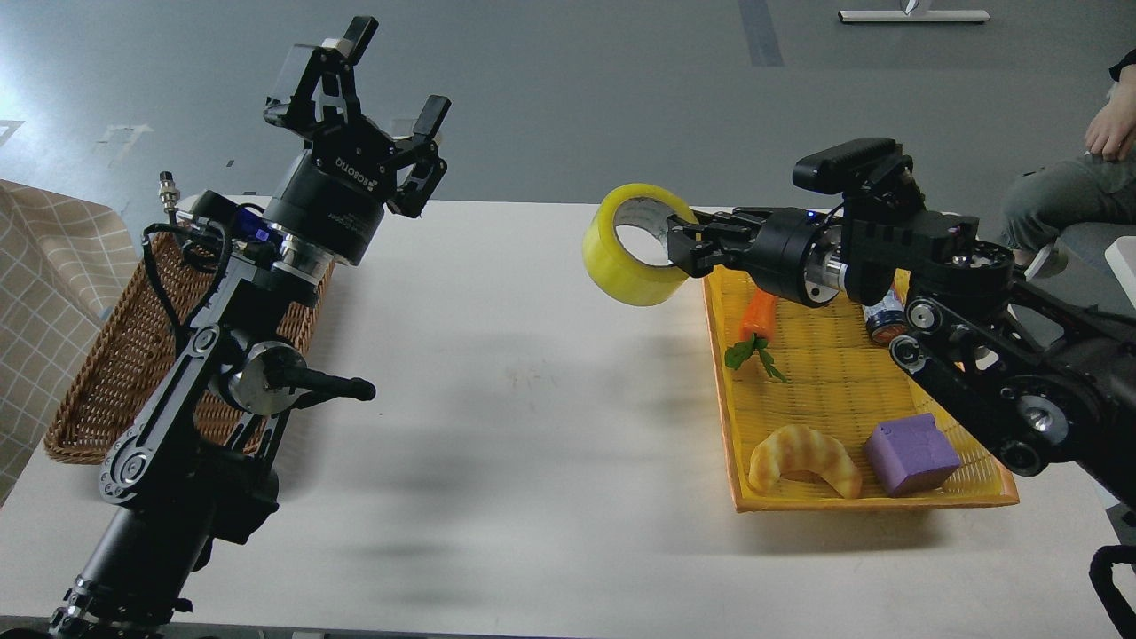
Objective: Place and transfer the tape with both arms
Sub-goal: 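Lift the tape roll out and carry it toward the table center, then lower the tape roll onto the table and open the right gripper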
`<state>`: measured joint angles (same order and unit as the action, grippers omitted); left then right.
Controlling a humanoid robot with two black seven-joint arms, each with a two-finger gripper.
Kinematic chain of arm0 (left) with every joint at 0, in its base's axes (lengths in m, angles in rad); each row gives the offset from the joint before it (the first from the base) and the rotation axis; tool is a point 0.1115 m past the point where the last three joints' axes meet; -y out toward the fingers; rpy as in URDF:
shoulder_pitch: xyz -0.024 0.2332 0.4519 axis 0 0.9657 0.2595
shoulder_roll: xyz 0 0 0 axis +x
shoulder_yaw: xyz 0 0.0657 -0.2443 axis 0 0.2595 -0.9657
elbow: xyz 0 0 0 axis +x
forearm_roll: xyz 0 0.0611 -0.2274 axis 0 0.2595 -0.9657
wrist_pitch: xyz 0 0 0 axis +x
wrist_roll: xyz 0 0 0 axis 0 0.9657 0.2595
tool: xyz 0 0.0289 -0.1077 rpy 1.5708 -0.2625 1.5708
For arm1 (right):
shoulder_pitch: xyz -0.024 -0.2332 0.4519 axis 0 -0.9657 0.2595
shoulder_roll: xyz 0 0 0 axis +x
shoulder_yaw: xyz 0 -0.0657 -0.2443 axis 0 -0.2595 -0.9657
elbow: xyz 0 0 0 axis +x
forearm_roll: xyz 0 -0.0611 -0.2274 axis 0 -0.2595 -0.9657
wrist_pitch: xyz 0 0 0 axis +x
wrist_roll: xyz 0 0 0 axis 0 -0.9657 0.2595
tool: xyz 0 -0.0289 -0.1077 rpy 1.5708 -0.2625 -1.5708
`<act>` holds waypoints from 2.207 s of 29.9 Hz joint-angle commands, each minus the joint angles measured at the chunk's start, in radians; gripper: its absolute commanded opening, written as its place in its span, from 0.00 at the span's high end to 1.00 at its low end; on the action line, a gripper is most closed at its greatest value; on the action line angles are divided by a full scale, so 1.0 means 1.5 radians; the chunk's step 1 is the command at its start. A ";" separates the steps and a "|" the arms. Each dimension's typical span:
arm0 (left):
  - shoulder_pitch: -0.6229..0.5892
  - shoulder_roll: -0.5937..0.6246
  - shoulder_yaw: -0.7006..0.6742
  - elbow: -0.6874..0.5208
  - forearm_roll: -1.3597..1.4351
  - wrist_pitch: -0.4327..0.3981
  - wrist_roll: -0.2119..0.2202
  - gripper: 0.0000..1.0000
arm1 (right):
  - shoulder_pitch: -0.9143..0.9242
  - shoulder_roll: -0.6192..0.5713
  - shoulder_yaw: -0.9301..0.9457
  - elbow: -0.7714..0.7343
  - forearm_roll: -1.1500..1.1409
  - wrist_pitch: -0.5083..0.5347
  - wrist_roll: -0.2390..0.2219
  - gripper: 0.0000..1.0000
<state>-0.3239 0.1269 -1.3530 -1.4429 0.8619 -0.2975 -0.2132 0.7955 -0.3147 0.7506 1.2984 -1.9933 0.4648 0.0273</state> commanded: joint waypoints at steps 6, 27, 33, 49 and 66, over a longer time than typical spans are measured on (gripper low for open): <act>0.001 0.000 -0.001 0.000 -0.001 0.000 0.000 0.02 | 0.012 0.083 -0.043 -0.047 -0.005 -0.002 -0.016 0.90; 0.009 0.001 -0.002 0.000 -0.001 0.000 0.000 0.02 | 0.002 0.156 -0.115 -0.111 -0.023 -0.037 -0.045 0.90; 0.009 -0.005 -0.002 -0.001 -0.001 0.001 -0.001 0.02 | -0.008 0.155 -0.136 -0.115 -0.076 -0.065 -0.045 0.89; 0.016 -0.003 -0.003 -0.003 -0.001 0.001 -0.001 0.02 | -0.017 0.158 -0.173 -0.121 -0.083 -0.076 -0.045 0.89; 0.022 -0.003 -0.003 -0.007 -0.001 0.000 -0.001 0.02 | -0.040 0.162 -0.174 -0.127 -0.083 -0.080 -0.045 0.87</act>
<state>-0.2935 0.1228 -1.3576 -1.4524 0.8605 -0.2973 -0.2147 0.7368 -0.0729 0.4892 1.1076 -2.1185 0.3450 -0.0399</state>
